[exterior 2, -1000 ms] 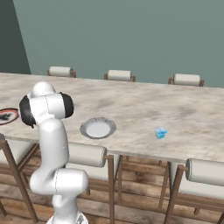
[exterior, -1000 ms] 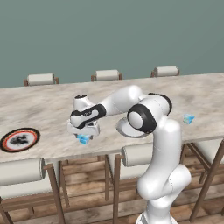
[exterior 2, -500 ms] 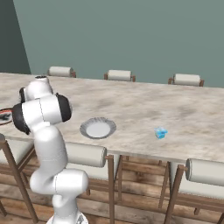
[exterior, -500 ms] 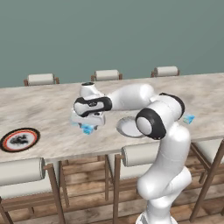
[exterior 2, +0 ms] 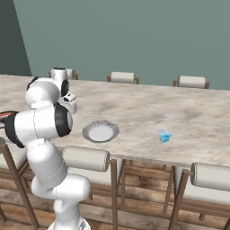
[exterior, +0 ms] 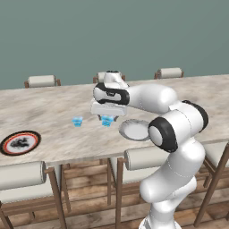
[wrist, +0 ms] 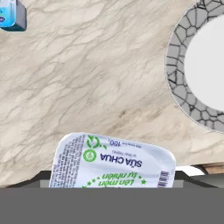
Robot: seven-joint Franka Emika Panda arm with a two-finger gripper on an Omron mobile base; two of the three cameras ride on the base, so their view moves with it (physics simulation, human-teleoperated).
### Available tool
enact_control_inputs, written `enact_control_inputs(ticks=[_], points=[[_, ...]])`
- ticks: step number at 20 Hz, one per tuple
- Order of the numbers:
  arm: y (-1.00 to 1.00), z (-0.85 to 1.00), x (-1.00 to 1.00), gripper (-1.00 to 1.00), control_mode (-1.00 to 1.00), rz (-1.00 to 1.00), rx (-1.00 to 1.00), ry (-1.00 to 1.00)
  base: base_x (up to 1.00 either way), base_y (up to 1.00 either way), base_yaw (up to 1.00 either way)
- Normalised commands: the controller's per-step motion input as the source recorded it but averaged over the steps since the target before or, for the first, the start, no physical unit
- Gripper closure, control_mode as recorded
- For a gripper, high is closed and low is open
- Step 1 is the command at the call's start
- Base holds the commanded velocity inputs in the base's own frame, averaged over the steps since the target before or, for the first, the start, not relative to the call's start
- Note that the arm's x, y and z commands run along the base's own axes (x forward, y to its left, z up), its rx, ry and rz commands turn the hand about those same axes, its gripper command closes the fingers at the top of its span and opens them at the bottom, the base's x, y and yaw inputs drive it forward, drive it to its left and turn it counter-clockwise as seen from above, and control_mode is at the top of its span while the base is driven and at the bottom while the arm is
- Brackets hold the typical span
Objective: Place two yogurt containers on each plate.
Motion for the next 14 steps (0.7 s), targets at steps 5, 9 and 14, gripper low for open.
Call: enact_control_inputs(ticks=[5, 9, 14], points=[[-0.76, -0.08, 0.00, 1.00, -1.00, 0.35, 0.00, 0.00, 0.00, 0.00, 0.00], [-0.69, -0.18, 0.00, 1.00, -1.00, 0.29, 0.00, 0.00, 0.00, 0.00, 0.00], [-0.50, -0.26, 0.31, 1.00, -1.00, 0.24, 0.00, 0.01, 0.00, 0.00, 0.00]])
